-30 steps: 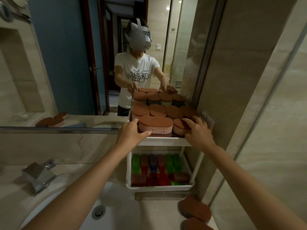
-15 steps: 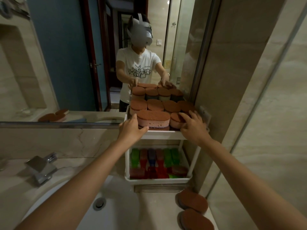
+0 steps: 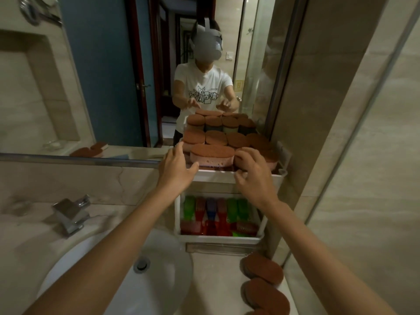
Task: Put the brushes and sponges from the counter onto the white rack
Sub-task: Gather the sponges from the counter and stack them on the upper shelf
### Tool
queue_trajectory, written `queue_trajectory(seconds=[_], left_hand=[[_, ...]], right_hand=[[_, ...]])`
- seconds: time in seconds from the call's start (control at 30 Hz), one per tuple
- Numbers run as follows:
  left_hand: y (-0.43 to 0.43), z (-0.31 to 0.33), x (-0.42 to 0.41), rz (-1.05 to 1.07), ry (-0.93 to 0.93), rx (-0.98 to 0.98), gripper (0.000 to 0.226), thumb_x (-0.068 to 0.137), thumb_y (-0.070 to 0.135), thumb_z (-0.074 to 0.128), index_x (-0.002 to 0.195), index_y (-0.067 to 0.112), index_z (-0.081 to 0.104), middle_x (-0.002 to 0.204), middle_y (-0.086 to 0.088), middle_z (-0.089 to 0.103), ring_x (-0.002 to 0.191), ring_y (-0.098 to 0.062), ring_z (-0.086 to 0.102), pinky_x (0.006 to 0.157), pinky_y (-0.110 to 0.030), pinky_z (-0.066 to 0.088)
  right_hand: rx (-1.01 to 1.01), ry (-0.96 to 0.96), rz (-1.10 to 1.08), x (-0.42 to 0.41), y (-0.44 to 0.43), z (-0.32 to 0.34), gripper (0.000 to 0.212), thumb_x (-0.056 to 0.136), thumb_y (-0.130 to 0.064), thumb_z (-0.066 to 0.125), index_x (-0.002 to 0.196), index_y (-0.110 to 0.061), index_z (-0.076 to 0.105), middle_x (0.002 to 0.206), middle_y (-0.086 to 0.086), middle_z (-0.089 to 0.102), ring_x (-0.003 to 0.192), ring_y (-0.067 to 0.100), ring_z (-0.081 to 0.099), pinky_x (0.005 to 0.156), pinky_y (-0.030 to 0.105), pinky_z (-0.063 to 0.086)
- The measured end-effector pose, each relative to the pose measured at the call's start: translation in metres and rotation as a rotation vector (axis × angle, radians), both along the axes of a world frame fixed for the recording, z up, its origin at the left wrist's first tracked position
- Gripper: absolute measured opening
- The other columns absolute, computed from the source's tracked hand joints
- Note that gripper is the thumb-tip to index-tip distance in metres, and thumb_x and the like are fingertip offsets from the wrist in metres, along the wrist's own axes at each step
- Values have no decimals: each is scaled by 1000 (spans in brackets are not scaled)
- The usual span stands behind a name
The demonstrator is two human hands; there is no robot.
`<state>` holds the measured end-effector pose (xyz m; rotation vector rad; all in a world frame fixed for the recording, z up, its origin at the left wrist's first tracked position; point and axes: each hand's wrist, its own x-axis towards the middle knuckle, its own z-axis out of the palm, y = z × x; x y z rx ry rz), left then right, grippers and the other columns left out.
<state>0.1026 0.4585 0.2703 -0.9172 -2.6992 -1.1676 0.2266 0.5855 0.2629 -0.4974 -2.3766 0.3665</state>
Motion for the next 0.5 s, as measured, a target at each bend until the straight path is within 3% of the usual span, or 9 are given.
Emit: queue_trajectory(seconds=[0.1, 0.2, 0.33, 0.5], left_hand=[[-33, -3, 12, 49, -4, 79, 46, 92, 26, 54, 136, 18, 42, 139, -4, 46, 128, -22, 44, 104, -38, 38], [-80, -23, 10, 130, -63, 109, 33, 92, 20, 53, 125, 14, 54, 131, -5, 55, 123, -21, 50, 101, -32, 39], [-153, -64, -4, 270, -192, 140, 26, 90, 9, 53, 114, 5, 63, 122, -10, 64, 118, -25, 55, 94, -24, 38], [-261, -109, -33, 485, -323, 114, 27, 90, 10, 51, 114, 7, 63, 121, -11, 64, 116, -26, 56, 92, -26, 40]], right_hand=[[-91, 100, 131, -5, -46, -9, 37, 86, -4, 57, 123, -7, 57, 130, 7, 52, 114, 13, 51, 92, 15, 38], [-186, 124, 236, -23, -89, -28, 29, 83, -3, 56, 111, -7, 62, 116, 6, 58, 95, 9, 55, 80, 15, 49], [-332, 6, 329, -57, -154, -59, 41, 74, -12, 45, 109, -3, 64, 108, 13, 63, 90, 25, 64, 83, 34, 51], [-451, -163, 454, -104, -252, -97, 35, 82, -3, 51, 115, -7, 63, 119, 8, 64, 95, 24, 65, 88, 27, 47]])
